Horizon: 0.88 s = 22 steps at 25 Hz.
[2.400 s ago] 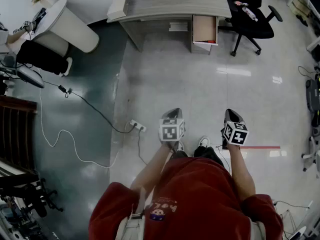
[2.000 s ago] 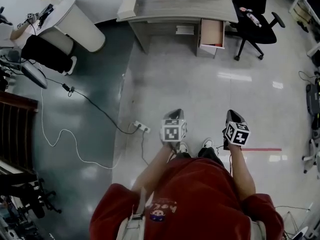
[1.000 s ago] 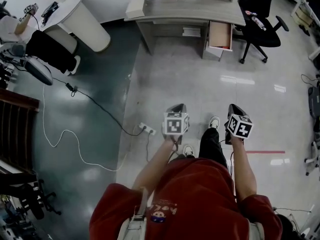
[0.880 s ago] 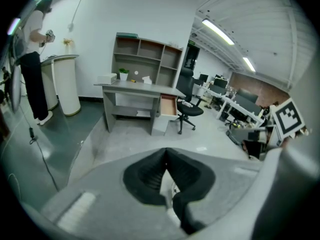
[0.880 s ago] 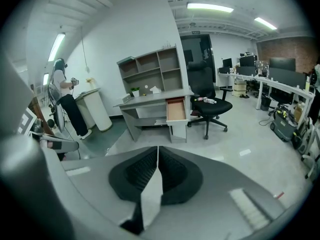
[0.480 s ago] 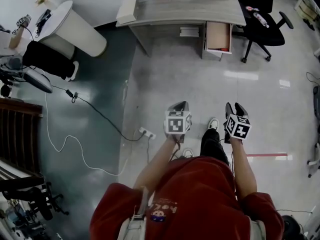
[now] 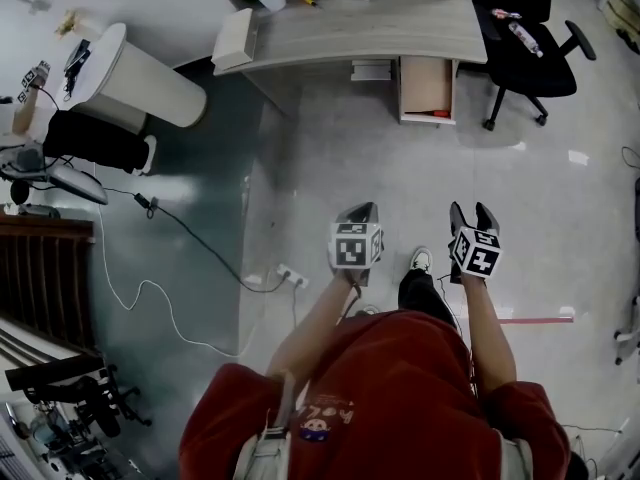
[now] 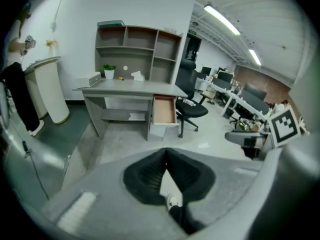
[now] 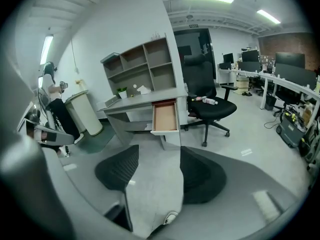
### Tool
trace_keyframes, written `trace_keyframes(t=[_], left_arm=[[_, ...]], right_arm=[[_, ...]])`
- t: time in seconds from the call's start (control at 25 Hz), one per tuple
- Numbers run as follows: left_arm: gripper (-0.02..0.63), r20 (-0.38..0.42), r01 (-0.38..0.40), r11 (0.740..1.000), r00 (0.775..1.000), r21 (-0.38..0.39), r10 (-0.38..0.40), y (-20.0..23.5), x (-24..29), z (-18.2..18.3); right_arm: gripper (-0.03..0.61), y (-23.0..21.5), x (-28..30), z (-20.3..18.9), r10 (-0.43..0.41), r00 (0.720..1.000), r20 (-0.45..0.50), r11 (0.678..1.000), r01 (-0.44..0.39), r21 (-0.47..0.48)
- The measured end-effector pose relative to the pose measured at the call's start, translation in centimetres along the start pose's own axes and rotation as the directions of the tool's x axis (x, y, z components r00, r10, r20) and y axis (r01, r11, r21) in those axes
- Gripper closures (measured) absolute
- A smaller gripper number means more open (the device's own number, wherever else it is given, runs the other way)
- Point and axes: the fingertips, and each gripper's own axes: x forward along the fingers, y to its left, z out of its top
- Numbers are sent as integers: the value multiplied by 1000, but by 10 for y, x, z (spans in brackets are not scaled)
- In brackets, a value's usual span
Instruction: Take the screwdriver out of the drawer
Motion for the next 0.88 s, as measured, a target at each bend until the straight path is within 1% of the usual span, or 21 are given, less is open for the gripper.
trace_keyframes(t=[0.24,0.44,0.68,0.88], left_arm=[[614,-15,-6,1000,1000,-2,6,-21,51,42],[614,-11,-16,1000,1000,-4,16,-31,81,70],[614,-8,-36,999,999,-12,36,-27,98,89],[614,-12,-27,999,1000,-24,27,-11,122,103]], right_arm=[[334,-40,40,33,32,999,-26,999,-32,-2],[335,-61,70,59,57,998,-36,998,-57,-24],[336,-64,94,74,85,995,-59,995,-88,-47],[336,-61,118,89,82,994,-68,994,-87,-63]])
